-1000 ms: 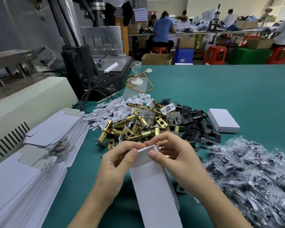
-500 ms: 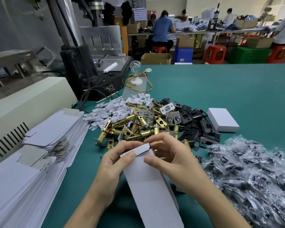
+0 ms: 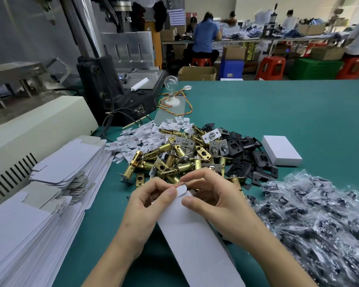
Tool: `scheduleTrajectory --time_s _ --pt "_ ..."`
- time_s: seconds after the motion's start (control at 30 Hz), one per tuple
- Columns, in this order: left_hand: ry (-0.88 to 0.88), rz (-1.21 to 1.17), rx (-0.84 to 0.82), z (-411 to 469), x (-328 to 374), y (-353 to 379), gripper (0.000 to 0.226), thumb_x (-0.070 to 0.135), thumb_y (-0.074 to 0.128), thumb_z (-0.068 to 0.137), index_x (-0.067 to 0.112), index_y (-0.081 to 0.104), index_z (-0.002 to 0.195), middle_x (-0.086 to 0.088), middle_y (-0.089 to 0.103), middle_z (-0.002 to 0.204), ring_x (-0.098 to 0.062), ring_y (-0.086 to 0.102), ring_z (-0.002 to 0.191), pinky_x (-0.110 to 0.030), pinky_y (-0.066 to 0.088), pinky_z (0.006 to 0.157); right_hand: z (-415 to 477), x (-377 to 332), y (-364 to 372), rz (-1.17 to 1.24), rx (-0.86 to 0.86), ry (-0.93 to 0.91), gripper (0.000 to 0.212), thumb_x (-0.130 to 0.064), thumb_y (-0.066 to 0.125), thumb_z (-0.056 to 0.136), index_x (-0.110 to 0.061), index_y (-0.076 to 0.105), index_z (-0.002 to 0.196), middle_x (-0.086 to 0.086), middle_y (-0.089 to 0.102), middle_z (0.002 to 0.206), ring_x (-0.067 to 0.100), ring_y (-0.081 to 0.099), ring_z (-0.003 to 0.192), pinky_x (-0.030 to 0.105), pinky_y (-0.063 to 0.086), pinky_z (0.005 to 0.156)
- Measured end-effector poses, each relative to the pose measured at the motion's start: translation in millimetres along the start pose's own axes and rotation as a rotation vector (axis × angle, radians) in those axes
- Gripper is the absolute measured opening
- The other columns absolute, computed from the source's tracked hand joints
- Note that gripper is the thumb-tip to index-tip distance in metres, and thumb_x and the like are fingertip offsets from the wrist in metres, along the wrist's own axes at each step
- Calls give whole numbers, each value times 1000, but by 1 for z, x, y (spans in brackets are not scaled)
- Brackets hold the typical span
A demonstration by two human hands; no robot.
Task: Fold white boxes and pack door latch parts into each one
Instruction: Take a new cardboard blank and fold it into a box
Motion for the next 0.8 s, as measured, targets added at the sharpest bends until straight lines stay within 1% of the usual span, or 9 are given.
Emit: scheduleTrajectory --time_s 0.07,0.1,0.17,0.3,0.37,0.47,0.63,0.73,0.8 --pt "-12 -16 9 0 0 0 30 49 75 78 20 73 83 -7 70 86 -19 61 79 -36 48 73 0 1 0 8 5 7 33 -43 74 87 -41 64 118 -11 73 116 14 72 106 37 60 88" --pt "-15 -16 9 0 0 0 31 49 75 77 19 73 83 -7 69 85 -19 61 79 -37 47 73 0 1 0 11 10 8 33 -43 74 86 -41 64 118 -12 72 115 13 72 106 35 60 88" --pt "-15 2 2 0 1 0 32 49 75 77 18 71 82 -5 68 83 -17 60 78 -34 47 71 0 1 0 16 15 6 34 -42 75 86 -41 63 118 -12 73 114 14 73 104 31 59 85" --pt "-17 19 -16 0 2 1 31 49 75 76 19 68 78 0 66 79 -13 59 75 -22 48 66 0 1 0 19 28 3 32 -38 75 87 -40 64 117 -8 73 114 17 74 99 33 60 81" --pt "-22 12 -20 0 2 0 31 48 75 76 18 68 78 1 66 78 -12 59 74 -20 48 64 0 0 1 12 37 -1 29 -39 74 88 -40 66 116 -10 73 114 15 74 98 29 59 78" --pt "-42 -1 -22 0 1 -1 34 49 75 76 16 67 80 -4 66 81 -15 61 75 -25 49 66 0 1 4 -13 50 8 29 -40 71 88 -40 69 117 -16 72 114 12 74 95 25 57 74" --pt "-28 40 -23 0 -1 -1 33 51 74 78 18 67 79 -1 65 79 -14 60 73 -23 48 64 -2 1 6 -60 39 3 32 -40 72 87 -39 70 119 -15 72 114 14 74 86 30 60 71" --pt "-14 36 -21 0 -2 -2 33 51 74 79 19 66 79 0 65 78 -15 59 73 -26 48 65 -2 -1 6 -92 44 -18 32 -42 74 88 -39 69 119 -16 72 112 12 73 84 24 57 68" --pt "-2 39 -14 1 -2 -3 35 50 74 80 17 68 83 -1 67 82 -16 61 77 -31 49 69 -2 -2 6 -93 53 -24 31 -40 74 89 -39 69 119 -17 72 112 12 73 83 21 56 67"
Point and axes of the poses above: each hand's wrist, its own z-axis towards the middle knuckle, its own y-axis out of the palm, x = y × z, the point moved 3 cm from there along z, towards the middle knuckle
